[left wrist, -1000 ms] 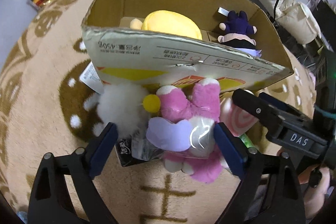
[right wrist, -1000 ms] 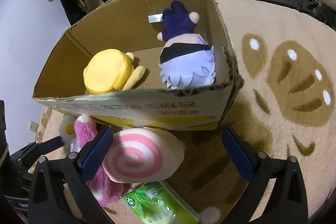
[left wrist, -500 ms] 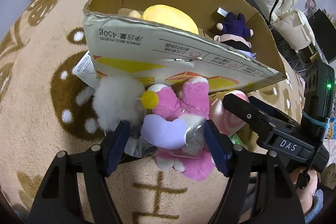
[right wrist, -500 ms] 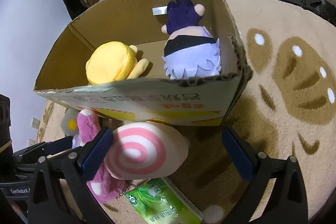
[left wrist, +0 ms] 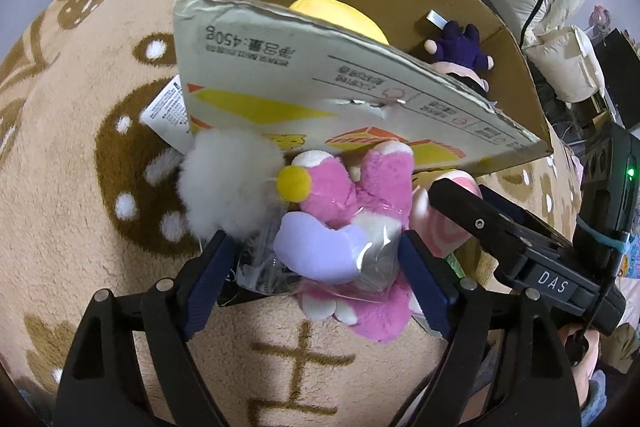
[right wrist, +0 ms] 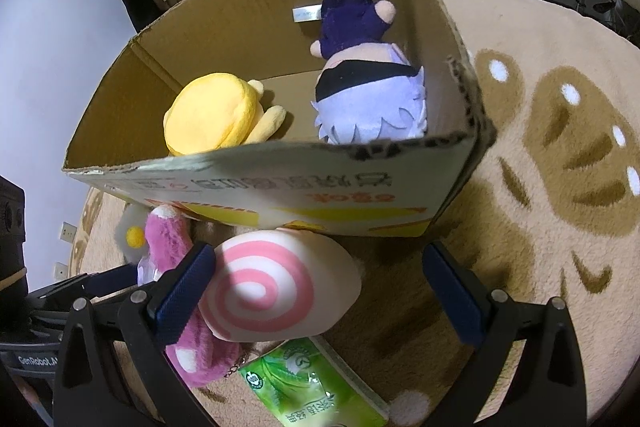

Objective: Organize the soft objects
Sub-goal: 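Lower the left tool onto the pink bunny plush while the right tool lowers onto the swirl cushion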

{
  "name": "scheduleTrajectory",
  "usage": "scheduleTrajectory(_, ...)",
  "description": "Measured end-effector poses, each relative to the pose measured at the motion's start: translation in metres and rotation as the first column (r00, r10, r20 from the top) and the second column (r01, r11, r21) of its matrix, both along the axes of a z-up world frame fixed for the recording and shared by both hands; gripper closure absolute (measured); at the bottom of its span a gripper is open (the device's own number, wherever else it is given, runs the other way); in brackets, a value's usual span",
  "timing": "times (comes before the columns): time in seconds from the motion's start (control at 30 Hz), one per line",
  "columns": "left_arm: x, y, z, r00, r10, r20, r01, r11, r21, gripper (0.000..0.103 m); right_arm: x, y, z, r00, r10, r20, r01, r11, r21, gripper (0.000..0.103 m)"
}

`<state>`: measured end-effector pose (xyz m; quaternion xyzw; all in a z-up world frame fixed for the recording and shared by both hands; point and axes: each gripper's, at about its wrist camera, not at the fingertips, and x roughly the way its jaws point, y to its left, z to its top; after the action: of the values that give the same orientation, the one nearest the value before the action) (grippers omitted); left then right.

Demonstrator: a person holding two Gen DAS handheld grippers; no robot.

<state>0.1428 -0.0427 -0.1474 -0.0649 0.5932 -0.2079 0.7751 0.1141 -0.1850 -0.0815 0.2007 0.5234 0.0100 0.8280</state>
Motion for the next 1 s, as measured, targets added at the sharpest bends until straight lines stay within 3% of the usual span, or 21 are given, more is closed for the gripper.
scheduleTrajectory(0.2, -0.002, 0.000, 0.004, 1.000, -0.015, 0.000, 0.015, 1.000, -0.020, 0.037, 0.001, 0.000, -0.001, 1.000, 0.001, -0.002, -0.001, 1.000, 0.011, 0.000)
scheduleTrajectory(0.43, -0.007, 0.006, 0.017, 1.000, -0.020, 0.012, 0.020, 1.000, 0.013, 0.050, 0.000, 0.001, -0.001, 1.000, 0.008, -0.005, -0.008, 1.000, 0.013, 0.000)
scheduleTrajectory(0.83, -0.016, 0.009, 0.028, 0.999, -0.024, 0.034, 0.019, 0.990, 0.138, 0.052, 0.000, 0.001, -0.004, 1.000, 0.014, -0.008, -0.014, 1.000, 0.012, 0.000)
scheduleTrajectory(0.9, -0.017, 0.007, 0.026, 0.999, -0.031, 0.038, 0.025, 0.985, 0.171, 0.060, 0.000, 0.001, -0.004, 1.000, 0.013, -0.008, -0.013, 1.000, 0.011, 0.000)
scheduleTrajectory(1.0, -0.019, 0.005, 0.023, 0.998, -0.043, 0.038, 0.034, 0.977, 0.210, 0.063, 0.000, 0.003, -0.004, 1.000, 0.015, -0.007, -0.015, 1.000, 0.002, 0.000)
